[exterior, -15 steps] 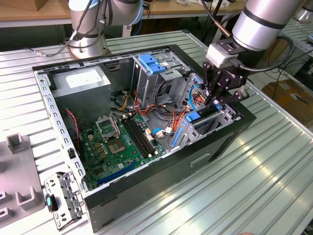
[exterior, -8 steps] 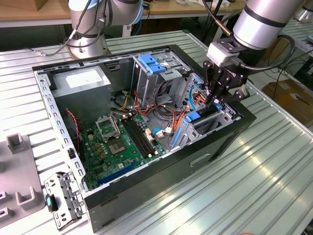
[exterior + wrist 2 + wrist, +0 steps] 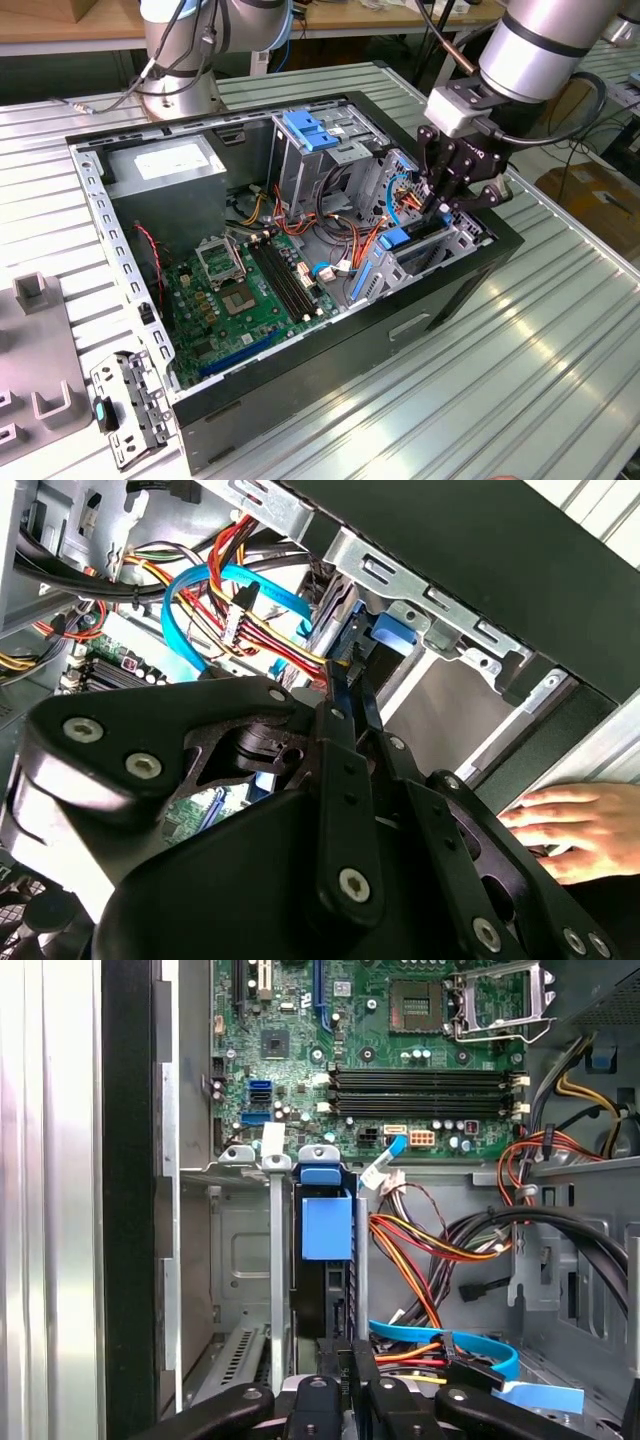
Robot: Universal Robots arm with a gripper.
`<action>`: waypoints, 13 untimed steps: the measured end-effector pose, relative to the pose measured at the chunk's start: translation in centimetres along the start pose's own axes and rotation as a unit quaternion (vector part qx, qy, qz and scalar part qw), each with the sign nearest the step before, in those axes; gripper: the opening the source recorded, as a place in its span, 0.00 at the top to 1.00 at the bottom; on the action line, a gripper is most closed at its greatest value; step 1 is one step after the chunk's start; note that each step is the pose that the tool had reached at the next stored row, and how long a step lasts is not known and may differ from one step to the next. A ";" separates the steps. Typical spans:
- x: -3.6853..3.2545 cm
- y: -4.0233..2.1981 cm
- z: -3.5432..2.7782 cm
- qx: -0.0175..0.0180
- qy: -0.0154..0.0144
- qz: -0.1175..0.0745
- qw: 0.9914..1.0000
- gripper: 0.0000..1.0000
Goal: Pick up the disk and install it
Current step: 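Insert the first disk wire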
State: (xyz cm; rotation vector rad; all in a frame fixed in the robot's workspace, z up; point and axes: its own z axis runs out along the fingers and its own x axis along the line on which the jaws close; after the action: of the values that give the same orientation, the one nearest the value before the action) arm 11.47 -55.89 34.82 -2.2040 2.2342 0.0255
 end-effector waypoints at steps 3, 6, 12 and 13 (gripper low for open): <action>0.05 -0.01 0.60 0.000 0.000 0.002 1.000 0.83; 0.05 -0.01 0.28 0.000 0.000 0.002 1.000 0.83; 0.04 -0.08 0.17 0.000 0.000 0.002 1.000 0.83; 0.03 -0.13 0.17 0.000 0.000 0.002 1.000 0.83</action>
State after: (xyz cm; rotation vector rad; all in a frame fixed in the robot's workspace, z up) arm 11.60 -55.92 34.65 -2.2000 2.2381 0.0255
